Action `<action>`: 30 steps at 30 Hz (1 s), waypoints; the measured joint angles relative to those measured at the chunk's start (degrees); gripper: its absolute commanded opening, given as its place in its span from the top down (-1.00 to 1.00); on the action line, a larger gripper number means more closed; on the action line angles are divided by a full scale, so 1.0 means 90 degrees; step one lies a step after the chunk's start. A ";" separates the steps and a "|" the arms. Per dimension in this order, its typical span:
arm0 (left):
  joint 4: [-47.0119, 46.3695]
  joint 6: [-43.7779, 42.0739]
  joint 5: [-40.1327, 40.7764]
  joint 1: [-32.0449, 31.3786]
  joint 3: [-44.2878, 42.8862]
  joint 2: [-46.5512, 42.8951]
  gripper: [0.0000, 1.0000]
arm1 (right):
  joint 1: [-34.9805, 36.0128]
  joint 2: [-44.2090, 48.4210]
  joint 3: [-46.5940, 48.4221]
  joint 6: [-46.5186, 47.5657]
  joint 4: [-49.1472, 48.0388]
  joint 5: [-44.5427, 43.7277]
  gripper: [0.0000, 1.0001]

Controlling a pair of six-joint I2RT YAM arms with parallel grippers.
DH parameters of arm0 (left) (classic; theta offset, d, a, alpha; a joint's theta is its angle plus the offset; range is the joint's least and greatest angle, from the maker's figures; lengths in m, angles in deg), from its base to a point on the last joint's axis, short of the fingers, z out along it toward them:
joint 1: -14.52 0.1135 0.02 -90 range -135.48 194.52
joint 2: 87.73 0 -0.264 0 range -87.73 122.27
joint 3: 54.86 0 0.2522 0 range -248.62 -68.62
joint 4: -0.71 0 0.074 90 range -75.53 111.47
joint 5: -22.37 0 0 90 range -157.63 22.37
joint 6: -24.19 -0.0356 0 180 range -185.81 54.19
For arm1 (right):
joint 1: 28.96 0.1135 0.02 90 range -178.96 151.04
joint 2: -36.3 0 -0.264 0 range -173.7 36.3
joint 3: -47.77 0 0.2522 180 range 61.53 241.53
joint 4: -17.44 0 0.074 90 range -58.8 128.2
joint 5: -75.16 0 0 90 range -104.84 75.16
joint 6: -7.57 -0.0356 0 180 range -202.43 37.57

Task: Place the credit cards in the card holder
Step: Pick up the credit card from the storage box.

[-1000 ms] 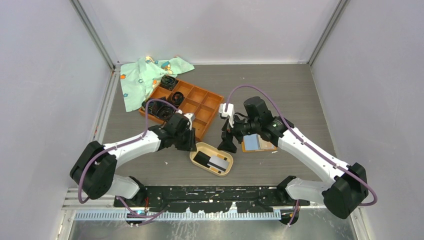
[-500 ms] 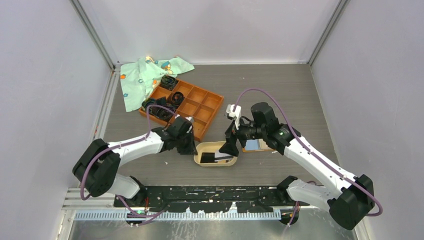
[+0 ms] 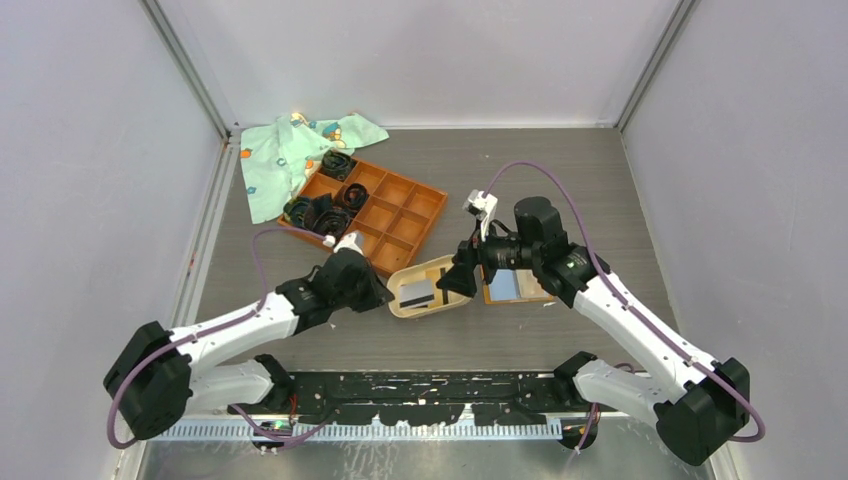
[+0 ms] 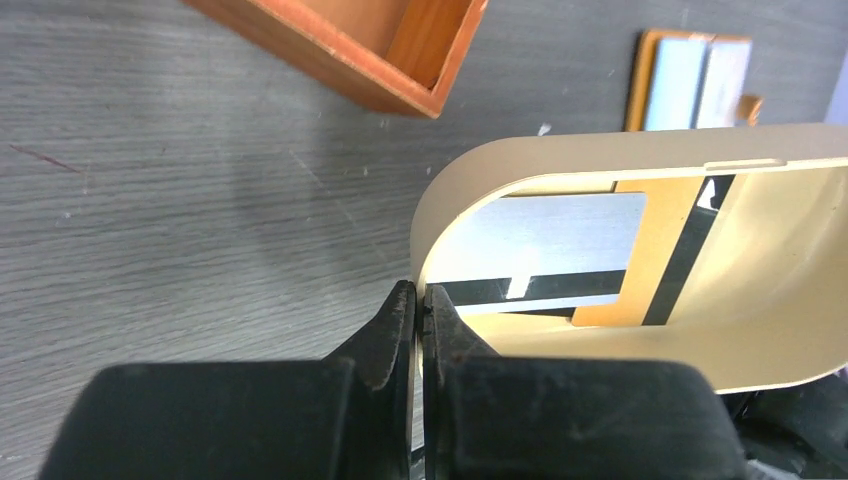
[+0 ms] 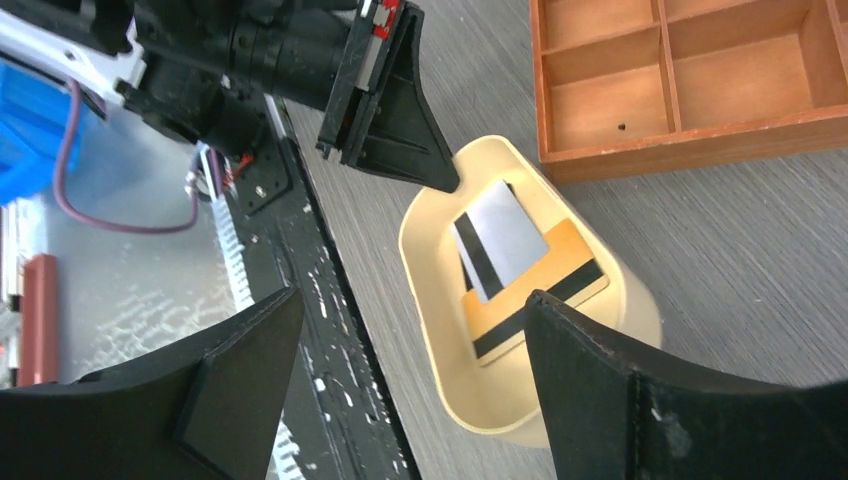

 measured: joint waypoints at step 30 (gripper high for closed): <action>0.1702 0.2229 0.4337 -0.1889 -0.2324 0.1292 1.00 | 0.0296 -0.1273 0.1226 -0.0935 0.1217 -0.2963 -0.39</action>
